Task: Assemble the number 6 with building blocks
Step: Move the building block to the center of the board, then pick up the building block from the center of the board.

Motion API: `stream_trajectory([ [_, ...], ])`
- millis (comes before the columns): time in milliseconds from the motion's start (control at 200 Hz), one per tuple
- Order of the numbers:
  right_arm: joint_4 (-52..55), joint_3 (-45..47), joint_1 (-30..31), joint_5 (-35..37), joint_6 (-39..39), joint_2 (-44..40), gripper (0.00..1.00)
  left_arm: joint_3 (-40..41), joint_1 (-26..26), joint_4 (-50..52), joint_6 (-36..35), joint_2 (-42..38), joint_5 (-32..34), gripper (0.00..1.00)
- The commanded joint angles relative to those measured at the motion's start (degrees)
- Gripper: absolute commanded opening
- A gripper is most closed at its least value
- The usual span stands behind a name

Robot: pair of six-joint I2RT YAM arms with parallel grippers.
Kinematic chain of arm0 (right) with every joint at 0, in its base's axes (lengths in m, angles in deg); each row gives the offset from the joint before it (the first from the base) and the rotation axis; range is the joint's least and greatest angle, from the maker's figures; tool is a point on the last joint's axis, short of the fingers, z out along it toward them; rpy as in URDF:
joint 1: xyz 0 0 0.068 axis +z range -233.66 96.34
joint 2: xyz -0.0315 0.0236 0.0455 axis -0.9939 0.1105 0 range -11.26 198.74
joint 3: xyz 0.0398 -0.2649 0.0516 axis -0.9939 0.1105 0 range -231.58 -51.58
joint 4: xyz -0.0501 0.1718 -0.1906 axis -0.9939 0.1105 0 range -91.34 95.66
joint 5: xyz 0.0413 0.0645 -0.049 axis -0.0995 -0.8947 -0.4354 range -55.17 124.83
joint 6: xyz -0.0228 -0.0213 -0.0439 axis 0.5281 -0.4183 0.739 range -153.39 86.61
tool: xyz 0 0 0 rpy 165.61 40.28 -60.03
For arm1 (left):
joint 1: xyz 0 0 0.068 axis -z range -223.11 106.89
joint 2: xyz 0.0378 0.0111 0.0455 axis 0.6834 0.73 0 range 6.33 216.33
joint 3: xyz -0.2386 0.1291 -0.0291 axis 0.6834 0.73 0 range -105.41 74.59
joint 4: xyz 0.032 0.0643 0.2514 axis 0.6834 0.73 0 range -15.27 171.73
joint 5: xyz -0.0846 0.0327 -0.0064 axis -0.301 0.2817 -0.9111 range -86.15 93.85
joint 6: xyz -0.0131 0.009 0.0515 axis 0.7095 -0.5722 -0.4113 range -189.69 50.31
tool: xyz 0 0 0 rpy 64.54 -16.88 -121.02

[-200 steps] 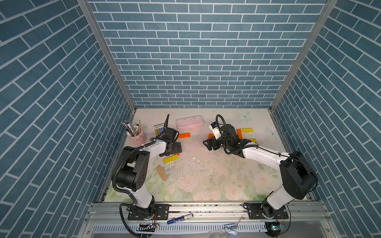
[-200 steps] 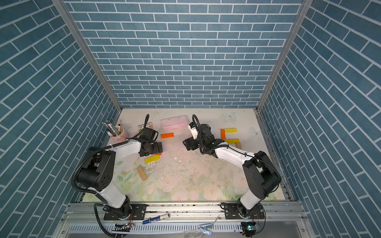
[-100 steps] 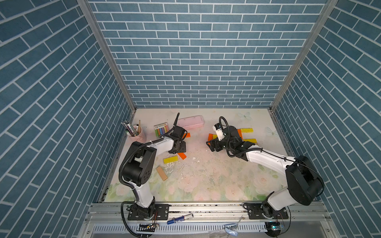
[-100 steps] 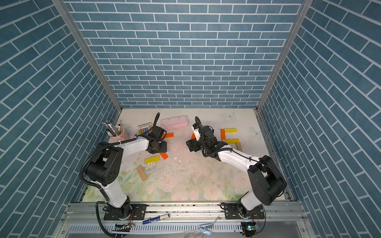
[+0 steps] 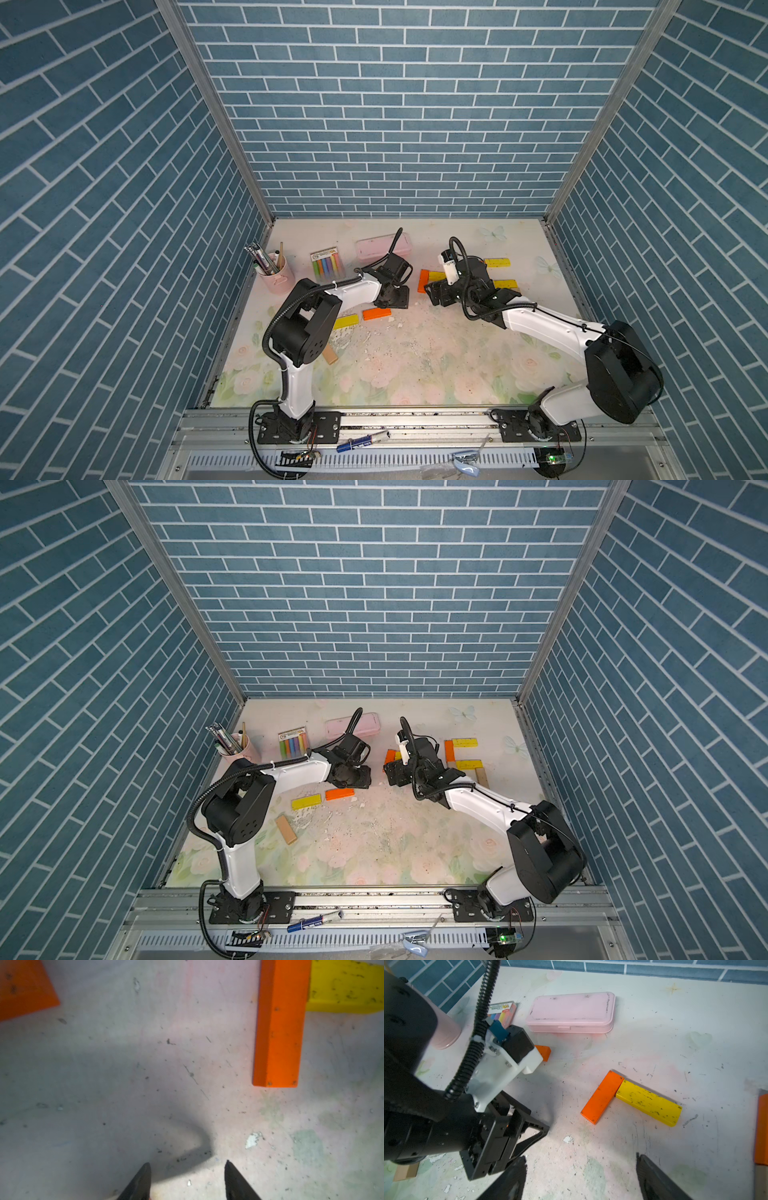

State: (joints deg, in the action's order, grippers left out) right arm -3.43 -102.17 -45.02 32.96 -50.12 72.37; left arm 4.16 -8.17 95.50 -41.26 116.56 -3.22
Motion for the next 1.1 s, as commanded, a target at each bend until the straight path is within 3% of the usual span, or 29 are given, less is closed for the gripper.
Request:
stream_trajectory([
  [0,0.73,1.07,-0.28,2.04,-1.82,-1.47,0.83,0.57,-0.39,1.96,0.94,-3.28,-0.82,0.64],
  [140,5.09,-1.75,-0.22,4.07,-2.02,1.45,0.81,3.65,-2.07,2.6,1.61,-8.17,1.33,0.73],
  [515,11.63,-10.45,1.86,-0.34,-5.85,12.27,0.8,14.19,-6.52,2.37,2.5,-18.75,5.98,0.89],
  [810,12.47,-12.73,3.35,-0.95,-7.72,13.7,0.8,15.34,-6.57,2.51,0.3,-15.91,10.75,0.9],
  [1095,12.9,-11.1,3.12,1.61,-7.6,10.21,0.83,12.9,-5.55,2.54,-1.11,-10.84,7.2,0.9],
])
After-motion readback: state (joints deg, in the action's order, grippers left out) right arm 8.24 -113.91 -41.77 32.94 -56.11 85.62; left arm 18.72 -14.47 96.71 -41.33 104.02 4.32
